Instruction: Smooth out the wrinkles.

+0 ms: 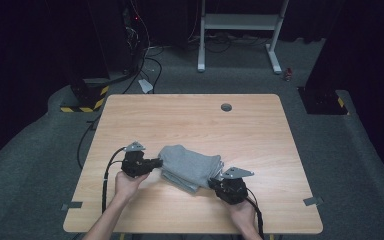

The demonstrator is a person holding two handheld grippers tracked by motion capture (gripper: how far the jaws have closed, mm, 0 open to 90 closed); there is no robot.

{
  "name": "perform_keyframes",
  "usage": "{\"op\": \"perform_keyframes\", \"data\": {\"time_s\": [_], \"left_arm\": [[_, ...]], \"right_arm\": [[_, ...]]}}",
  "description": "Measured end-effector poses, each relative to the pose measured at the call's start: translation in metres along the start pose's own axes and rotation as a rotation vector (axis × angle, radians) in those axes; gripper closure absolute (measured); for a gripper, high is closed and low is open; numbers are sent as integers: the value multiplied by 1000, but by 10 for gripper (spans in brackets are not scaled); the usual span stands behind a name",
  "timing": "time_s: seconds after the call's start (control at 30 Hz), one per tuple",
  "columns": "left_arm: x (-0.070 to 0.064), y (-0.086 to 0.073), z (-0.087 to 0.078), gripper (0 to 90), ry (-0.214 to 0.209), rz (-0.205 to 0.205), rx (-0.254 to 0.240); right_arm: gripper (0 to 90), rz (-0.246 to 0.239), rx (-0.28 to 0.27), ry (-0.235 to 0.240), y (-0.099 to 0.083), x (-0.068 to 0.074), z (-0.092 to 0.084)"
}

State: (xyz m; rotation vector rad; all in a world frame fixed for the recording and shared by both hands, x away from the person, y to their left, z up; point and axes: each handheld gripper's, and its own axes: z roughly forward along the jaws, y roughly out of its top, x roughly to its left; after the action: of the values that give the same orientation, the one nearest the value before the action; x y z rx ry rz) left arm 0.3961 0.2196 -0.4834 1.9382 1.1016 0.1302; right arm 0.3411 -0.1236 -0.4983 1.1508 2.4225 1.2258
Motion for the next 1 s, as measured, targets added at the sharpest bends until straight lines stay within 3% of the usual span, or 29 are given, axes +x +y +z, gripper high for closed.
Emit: {"op": "perform_keyframes", "data": {"time_s": [0.07, 0.13, 0.33, 0.6, 0.8, 1.0], "left_arm": [[0, -2, 1, 838, -11, -9, 18], [-3, -3, 3, 838, -9, 10, 38], [-11, -9, 8, 838, -21, 20, 51], [-21, -9, 21, 838, -38, -20, 3], [-36, -5, 36, 834, -40, -32, -18], [-49, -7, 47, 829, -40, -32, -43]], "right_arm": [[825, 3, 16, -4, -2, -1, 1], [824, -4, 36, -16, -2, 0, 2], [824, -8, 56, -51, -3, -9, 2], [823, 9, 58, -109, 5, -32, 5], [822, 28, 65, -165, 18, -61, 7], [817, 49, 70, -190, 23, -78, 8]]}}
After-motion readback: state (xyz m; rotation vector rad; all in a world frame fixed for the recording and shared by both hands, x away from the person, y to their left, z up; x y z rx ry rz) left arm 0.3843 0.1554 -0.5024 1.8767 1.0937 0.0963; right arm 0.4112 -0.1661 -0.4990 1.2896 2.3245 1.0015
